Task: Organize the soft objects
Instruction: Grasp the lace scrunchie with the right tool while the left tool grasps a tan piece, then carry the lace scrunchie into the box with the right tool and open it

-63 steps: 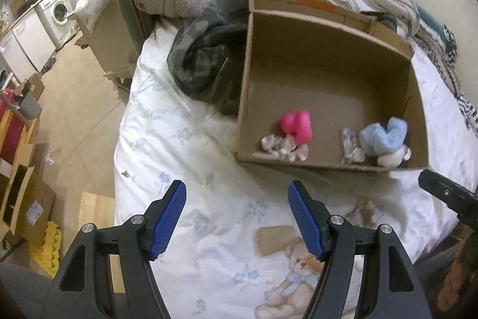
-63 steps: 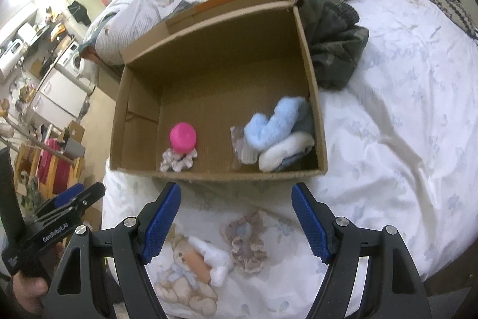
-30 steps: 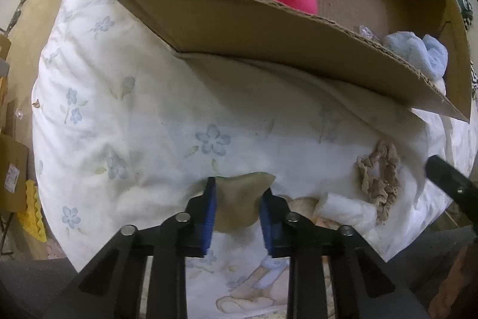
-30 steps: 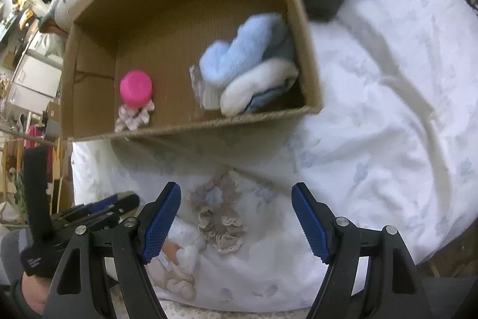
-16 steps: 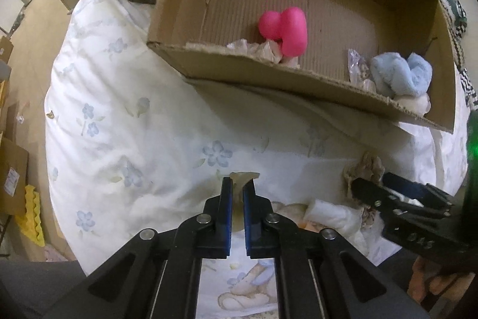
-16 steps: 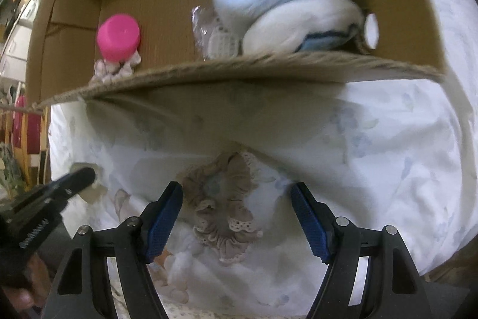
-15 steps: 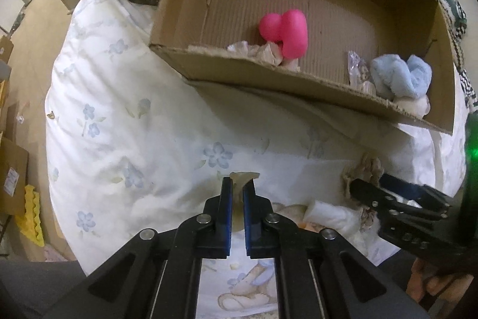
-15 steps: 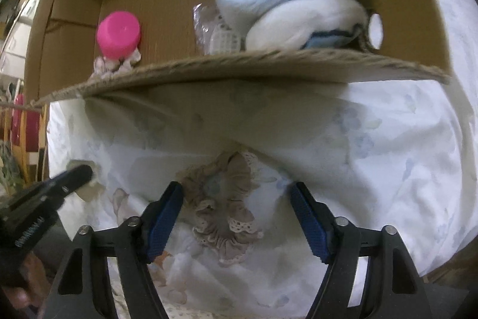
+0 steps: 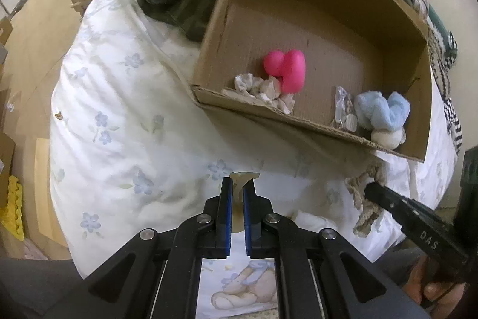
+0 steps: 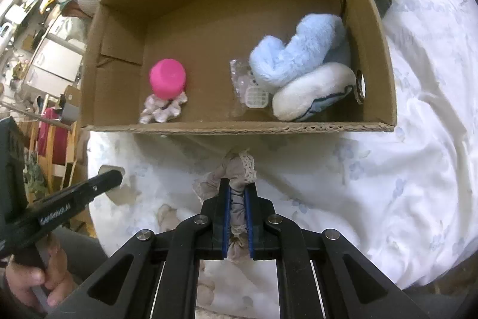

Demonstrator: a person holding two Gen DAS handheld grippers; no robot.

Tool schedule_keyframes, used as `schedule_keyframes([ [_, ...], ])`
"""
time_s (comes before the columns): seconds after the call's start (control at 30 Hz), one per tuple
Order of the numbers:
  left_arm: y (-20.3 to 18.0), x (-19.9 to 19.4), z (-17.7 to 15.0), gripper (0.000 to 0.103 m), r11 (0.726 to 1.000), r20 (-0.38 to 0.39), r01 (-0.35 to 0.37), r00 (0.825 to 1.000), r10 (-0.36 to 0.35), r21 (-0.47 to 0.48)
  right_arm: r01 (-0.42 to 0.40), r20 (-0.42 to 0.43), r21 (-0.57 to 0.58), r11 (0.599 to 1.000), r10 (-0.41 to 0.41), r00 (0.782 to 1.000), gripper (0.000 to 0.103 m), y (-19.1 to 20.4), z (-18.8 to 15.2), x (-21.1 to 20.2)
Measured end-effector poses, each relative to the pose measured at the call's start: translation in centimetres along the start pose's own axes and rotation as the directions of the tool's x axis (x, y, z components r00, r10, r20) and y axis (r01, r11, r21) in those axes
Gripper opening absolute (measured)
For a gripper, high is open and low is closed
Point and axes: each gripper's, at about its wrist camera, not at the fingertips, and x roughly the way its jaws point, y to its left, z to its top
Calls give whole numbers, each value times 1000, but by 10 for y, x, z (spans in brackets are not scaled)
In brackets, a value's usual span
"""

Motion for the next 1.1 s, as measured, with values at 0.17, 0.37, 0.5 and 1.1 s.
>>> schedule_keyframes([
  [0.17, 2, -9, 0, 6, 1000, 23, -24, 999, 24, 3, -8, 12, -18, 1000, 8, 1000, 11, -3, 3, -13],
  [0.37, 2, -29, -2, 6, 998, 89, -59, 994, 57, 14, -12, 58, -65, 998, 15, 998, 11, 13, 6, -21],
  [0.5, -2, -46, -2, 6, 996, 160, -81, 984, 75, 34, -31, 96, -96, 995, 40, 995, 11, 22, 5, -36],
  [1.1, -36, -102, 47, 6, 988, 344, -98, 938, 52, 116, -129, 276, -117, 985, 157, 948, 11, 31, 46, -104],
])
